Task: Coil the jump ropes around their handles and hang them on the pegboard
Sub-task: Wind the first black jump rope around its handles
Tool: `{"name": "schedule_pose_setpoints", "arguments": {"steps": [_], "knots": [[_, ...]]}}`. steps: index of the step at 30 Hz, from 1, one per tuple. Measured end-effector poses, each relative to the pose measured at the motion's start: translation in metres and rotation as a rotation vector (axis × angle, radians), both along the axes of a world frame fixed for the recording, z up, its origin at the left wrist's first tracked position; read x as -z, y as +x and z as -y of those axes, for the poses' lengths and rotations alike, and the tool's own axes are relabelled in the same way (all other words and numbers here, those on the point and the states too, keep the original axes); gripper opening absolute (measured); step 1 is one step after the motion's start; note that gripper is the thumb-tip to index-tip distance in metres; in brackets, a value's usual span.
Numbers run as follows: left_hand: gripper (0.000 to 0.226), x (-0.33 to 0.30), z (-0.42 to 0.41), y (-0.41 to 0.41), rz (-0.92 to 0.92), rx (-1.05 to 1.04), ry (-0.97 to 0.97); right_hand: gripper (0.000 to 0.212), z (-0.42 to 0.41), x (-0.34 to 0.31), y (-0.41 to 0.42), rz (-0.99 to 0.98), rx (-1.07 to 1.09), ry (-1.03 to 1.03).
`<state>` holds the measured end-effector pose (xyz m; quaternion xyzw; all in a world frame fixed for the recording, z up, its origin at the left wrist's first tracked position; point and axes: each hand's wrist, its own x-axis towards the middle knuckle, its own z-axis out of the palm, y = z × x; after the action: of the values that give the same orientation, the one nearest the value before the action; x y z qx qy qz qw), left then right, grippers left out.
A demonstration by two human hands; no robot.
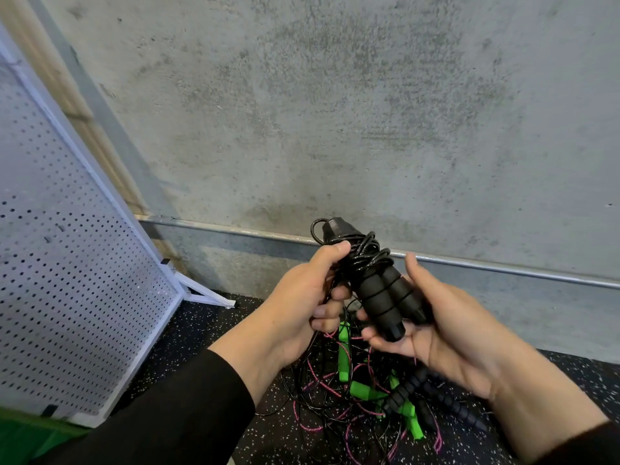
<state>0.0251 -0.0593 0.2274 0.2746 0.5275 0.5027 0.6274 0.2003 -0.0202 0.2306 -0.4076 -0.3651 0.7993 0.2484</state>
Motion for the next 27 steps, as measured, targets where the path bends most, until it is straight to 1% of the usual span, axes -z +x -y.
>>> {"name": "schedule_pose_setpoints", "arguments": {"steps": [2,4,6,10,13,16,18,21,23,25,27], "knots": [[0.041,-0.001,0.000,-0.001,-0.003,0.003,0.010,0.067,0.001,-0.002,0.002,-0.080,-0.092,-0.115],[0.041,-0.002,0.000,-0.003,-0.012,0.020,0.006,0.061,0.000,-0.001,0.002,-0.138,-0.144,-0.147],[0.041,-0.002,-0.001,-0.006,-0.024,0.055,-0.002,0.055,-0.001,-0.001,0.001,-0.144,-0.122,-0.129],[0.047,-0.001,-0.001,-0.011,-0.073,0.160,-0.006,0.051,-0.005,0.005,-0.003,-0.057,-0.003,0.074],[0.050,0.000,-0.001,-0.012,-0.115,0.194,-0.020,0.041,-0.004,0.009,-0.007,0.037,0.072,0.249],[0.052,0.002,-0.001,-0.013,-0.114,0.217,-0.047,0.032,-0.004,0.011,-0.008,0.102,0.114,0.345],[0.046,0.003,-0.001,-0.013,-0.099,0.227,-0.075,0.028,-0.005,0.012,-0.008,0.181,0.116,0.422],[0.035,0.002,-0.001,-0.015,-0.072,0.254,-0.089,0.025,-0.006,0.012,-0.008,0.222,0.113,0.478],[0.026,0.002,0.000,-0.016,-0.092,0.289,-0.084,0.023,-0.009,0.013,-0.006,0.274,0.144,0.533],[0.027,0.003,0.001,-0.017,-0.119,0.286,-0.090,0.022,-0.013,0.013,-0.004,0.311,0.191,0.567],[0.028,0.004,0.000,-0.017,-0.115,0.232,-0.098,0.022,-0.016,0.014,-0.001,0.345,0.197,0.612]]}}
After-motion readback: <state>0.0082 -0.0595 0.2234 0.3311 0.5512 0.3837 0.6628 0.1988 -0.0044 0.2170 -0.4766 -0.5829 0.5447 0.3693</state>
